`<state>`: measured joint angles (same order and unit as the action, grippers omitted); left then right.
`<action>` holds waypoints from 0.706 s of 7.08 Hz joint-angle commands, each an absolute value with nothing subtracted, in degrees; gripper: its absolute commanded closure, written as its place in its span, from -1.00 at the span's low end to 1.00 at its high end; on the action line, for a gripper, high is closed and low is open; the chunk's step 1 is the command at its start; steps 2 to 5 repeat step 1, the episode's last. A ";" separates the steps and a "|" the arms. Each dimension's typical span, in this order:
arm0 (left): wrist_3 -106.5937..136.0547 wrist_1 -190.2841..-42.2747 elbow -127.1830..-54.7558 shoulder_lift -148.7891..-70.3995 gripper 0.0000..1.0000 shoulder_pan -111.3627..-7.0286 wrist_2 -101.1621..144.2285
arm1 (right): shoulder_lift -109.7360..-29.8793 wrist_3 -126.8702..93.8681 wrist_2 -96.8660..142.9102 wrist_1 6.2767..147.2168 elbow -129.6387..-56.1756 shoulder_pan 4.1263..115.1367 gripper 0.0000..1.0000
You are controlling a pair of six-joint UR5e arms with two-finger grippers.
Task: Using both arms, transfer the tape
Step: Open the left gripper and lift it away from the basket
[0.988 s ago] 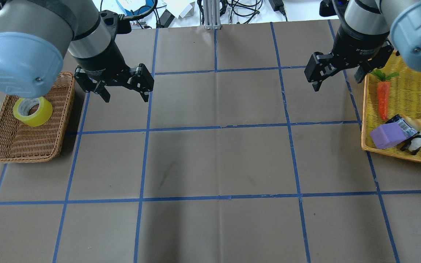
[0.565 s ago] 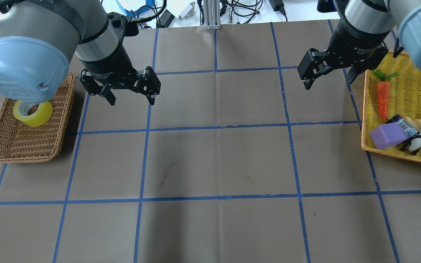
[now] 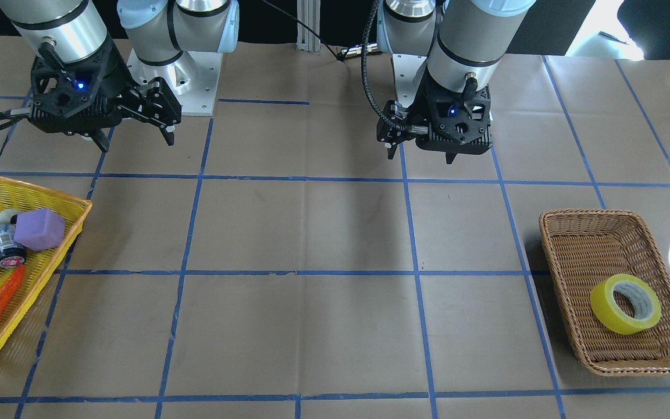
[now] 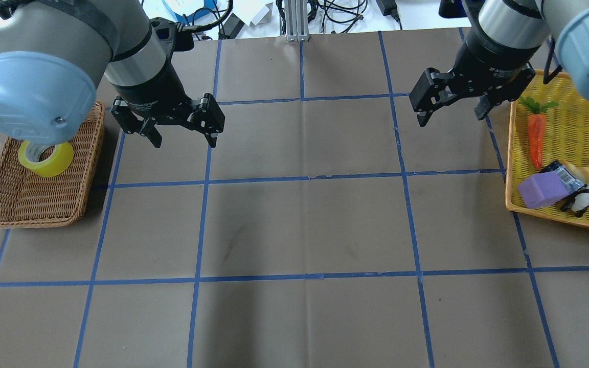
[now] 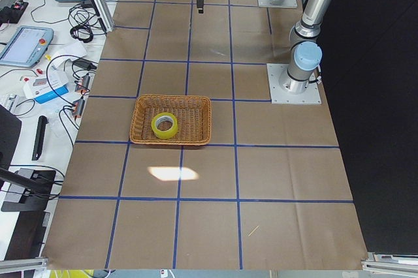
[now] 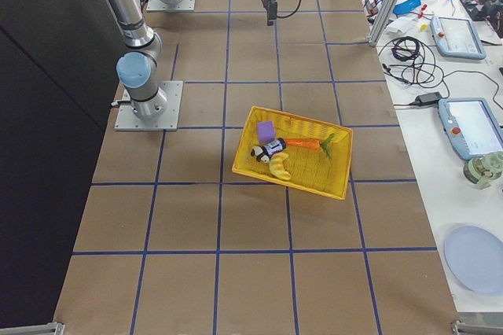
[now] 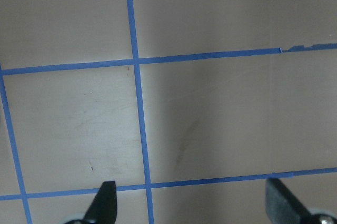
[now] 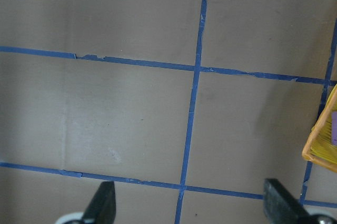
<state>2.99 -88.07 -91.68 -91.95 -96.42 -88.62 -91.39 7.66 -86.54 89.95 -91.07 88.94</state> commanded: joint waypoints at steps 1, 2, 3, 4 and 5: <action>2.99 -88.07 -91.76 -91.93 -1.00 -96.42 -88.77 | -91.41 7.73 -86.48 90.00 -91.23 89.03 -0.98; 2.99 -88.07 -91.76 -91.93 -1.00 -96.42 -88.77 | -91.41 7.73 -86.48 90.00 -91.23 89.03 -0.98; 2.99 -88.07 -91.76 -91.93 -1.00 -96.42 -88.77 | -91.41 7.73 -86.48 90.00 -91.23 89.03 -0.98; 2.99 -88.07 -91.76 -91.93 -1.00 -96.42 -88.77 | -91.41 7.73 -86.48 90.00 -91.23 89.03 -0.98; 2.99 -88.07 -91.76 -91.93 -1.00 -96.42 -88.77 | -91.41 7.73 -86.48 90.00 -91.23 89.03 -0.98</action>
